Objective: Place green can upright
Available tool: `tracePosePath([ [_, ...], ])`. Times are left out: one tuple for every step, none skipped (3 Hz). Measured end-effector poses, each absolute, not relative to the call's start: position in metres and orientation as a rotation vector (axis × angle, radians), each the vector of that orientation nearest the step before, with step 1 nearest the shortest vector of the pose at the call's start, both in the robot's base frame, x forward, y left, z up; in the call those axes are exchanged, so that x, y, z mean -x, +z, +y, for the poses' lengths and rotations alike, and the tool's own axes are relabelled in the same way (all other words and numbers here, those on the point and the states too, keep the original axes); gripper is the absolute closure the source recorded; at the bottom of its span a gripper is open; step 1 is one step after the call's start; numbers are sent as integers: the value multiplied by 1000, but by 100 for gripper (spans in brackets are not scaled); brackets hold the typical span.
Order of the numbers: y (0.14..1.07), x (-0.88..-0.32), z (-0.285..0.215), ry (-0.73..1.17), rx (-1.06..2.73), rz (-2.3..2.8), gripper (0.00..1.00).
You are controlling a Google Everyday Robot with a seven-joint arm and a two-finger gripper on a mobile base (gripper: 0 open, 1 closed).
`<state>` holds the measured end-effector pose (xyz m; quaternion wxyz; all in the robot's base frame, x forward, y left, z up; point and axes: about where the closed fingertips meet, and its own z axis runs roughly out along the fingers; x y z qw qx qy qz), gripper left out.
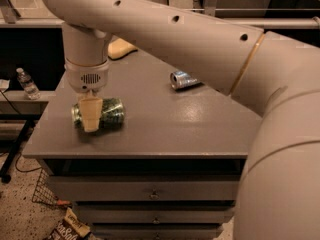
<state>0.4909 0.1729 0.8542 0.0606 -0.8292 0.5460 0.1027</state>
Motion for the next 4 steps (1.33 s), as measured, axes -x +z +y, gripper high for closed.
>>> tracePosePath([
  [885, -493, 163, 475, 2447, 1496, 100],
  [891, -491, 165, 498, 2443, 1454, 100],
  [889, -491, 165, 493, 2443, 1460, 100],
  [896, -492, 159, 505, 2345, 1475, 100],
])
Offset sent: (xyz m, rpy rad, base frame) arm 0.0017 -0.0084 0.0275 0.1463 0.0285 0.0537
